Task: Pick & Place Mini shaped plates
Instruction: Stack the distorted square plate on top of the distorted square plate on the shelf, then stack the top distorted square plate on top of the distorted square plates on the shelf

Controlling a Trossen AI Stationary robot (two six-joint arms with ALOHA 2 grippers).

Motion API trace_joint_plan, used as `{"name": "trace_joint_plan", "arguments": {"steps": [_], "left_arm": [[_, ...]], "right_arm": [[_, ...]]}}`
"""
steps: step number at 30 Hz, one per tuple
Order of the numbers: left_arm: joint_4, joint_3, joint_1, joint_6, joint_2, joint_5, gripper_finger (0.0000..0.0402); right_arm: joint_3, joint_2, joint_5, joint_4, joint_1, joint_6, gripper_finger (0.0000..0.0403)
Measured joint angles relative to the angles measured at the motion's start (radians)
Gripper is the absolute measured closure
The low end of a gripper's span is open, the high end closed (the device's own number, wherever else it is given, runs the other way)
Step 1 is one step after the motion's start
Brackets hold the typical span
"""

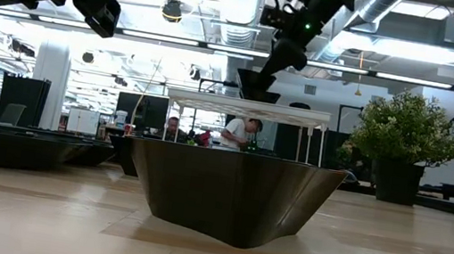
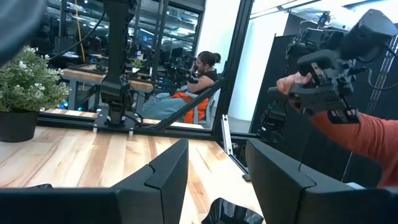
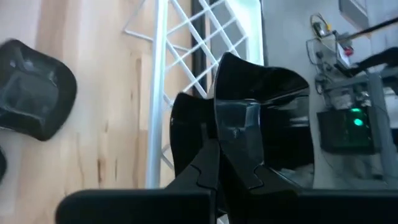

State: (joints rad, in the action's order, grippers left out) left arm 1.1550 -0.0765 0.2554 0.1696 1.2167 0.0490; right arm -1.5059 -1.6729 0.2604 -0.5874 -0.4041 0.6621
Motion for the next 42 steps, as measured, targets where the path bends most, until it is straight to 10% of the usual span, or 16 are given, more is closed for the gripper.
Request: {"name": "trace_joint_plan", "arguments": {"steps": [13,31,42], "left_arm": [[0.006,0.000,0.000,0.000,0.000,0.000,0.0238],[0.007,0.000,0.000,0.000,0.000,0.000,0.0238],[0.013,0.000,0.000,0.000,0.000,0.000,0.0238]], "right_arm": [[0.000,0.000,0.052,-0.047,0.008,-0.010,0.0401],[0.000,0.066,0.079,-0.071,0.056,-0.126,0.0297],[0.059,0.098,-0.264,-0.281,0.268,-0.185,0.0338]]}}
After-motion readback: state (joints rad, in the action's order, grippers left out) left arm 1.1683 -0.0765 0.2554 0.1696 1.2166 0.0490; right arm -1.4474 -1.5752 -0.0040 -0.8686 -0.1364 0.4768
